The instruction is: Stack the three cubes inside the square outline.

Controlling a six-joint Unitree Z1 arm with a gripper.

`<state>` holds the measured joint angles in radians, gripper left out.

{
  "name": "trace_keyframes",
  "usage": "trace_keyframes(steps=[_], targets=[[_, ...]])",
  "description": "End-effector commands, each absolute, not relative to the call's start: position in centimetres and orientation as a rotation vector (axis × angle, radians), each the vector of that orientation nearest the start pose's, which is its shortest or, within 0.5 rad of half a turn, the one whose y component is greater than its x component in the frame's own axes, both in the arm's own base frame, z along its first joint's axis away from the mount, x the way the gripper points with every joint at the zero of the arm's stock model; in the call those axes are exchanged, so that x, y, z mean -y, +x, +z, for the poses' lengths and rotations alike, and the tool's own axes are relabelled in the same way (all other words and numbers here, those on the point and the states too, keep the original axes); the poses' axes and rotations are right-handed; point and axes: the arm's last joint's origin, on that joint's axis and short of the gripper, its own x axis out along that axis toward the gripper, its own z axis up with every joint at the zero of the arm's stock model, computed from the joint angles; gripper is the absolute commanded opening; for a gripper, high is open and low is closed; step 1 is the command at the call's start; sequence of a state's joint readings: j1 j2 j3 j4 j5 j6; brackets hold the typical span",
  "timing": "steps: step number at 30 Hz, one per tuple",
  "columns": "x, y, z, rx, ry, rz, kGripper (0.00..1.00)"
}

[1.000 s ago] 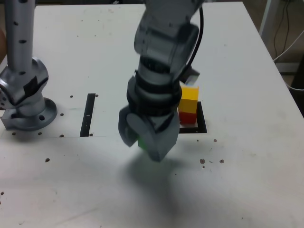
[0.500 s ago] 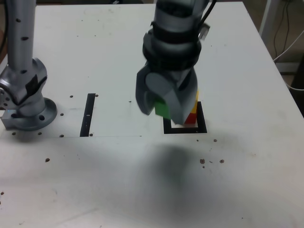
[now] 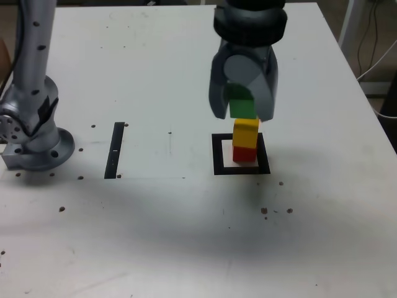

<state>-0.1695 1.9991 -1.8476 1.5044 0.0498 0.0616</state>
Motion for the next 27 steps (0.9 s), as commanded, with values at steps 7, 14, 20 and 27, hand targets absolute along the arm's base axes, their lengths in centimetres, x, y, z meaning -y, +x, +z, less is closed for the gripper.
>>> trace_keyframes(steps=[7,14,20,27], targets=[[4.4,37.1,31.6,-1.674,0.186,-0.115,0.35],[3.9,37.2,30.4,-1.715,0.160,-0.117,0.35],[3.9,37.0,30.1,-1.726,0.157,-0.119,0.35],[3.8,37.0,29.9,-1.730,0.160,-0.124,0.35]])
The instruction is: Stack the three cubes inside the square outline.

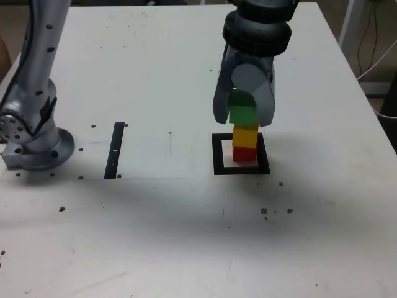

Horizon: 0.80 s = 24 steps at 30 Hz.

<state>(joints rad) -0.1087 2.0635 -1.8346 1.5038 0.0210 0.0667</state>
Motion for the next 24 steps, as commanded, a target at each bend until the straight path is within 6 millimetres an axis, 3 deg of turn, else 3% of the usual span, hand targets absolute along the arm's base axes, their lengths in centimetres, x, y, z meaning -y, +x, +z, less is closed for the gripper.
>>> trace_keyframes(steps=[1,18,20,24], targets=[[3.8,37.1,29.9,-1.729,0.159,-0.124,0.35],[3.8,37.6,28.9,-1.730,0.157,-0.123,0.36],[3.8,37.6,28.9,-1.731,0.157,-0.125,0.45],[3.7,37.5,28.7,-1.739,0.158,-0.132,0.79]])
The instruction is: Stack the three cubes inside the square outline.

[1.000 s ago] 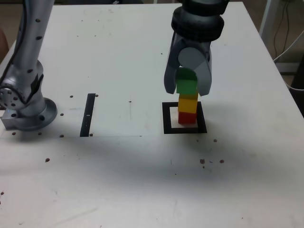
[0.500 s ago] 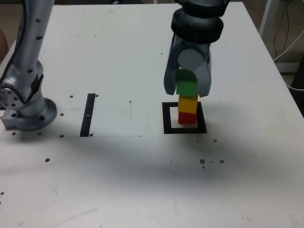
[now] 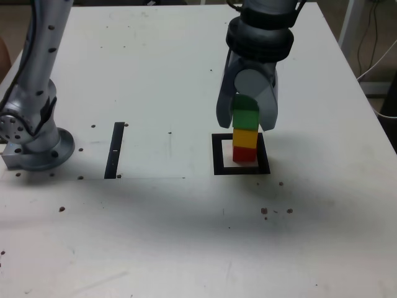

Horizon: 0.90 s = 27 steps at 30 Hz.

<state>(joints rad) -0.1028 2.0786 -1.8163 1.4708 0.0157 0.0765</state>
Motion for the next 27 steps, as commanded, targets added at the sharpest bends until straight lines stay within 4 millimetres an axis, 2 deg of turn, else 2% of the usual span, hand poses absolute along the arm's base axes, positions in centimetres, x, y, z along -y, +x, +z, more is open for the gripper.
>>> trace_keyframes(steps=[1,3,5,11,21,27], targets=[[3.7,37.4,28.6,-1.742,0.157,-0.134,0.89],[3.7,37.3,28.5,-1.744,0.156,-0.136,0.96],[3.7,37.3,28.5,-1.744,0.155,-0.137,0.98],[3.6,36.9,29.2,-1.724,0.158,-0.132,0.99],[3.3,34.9,32.5,-1.653,0.176,-0.106,0.99],[3.2,34.0,33.6,-1.634,0.180,-0.099,0.99]])
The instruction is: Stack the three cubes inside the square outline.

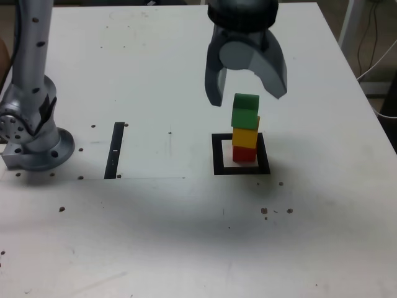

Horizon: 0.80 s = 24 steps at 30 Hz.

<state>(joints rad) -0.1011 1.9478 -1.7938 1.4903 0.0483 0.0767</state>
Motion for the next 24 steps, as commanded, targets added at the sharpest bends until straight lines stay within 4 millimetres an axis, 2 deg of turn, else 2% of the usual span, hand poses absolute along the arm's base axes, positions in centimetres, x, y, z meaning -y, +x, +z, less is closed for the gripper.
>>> trace_keyframes(steps=[1,6,10,18,24], targets=[[3.1,33.9,33.7,-1.632,0.180,-0.098,0.99],[3.0,32.9,33.9,-1.639,0.182,-0.093,0.99],[2.8,31.0,33.7,-1.661,0.177,-0.075,0.99],[1.9,25.5,32.1,-1.666,0.134,-0.041,0.99],[1.2,21.6,29.8,-1.687,0.105,-0.027,0.99]])
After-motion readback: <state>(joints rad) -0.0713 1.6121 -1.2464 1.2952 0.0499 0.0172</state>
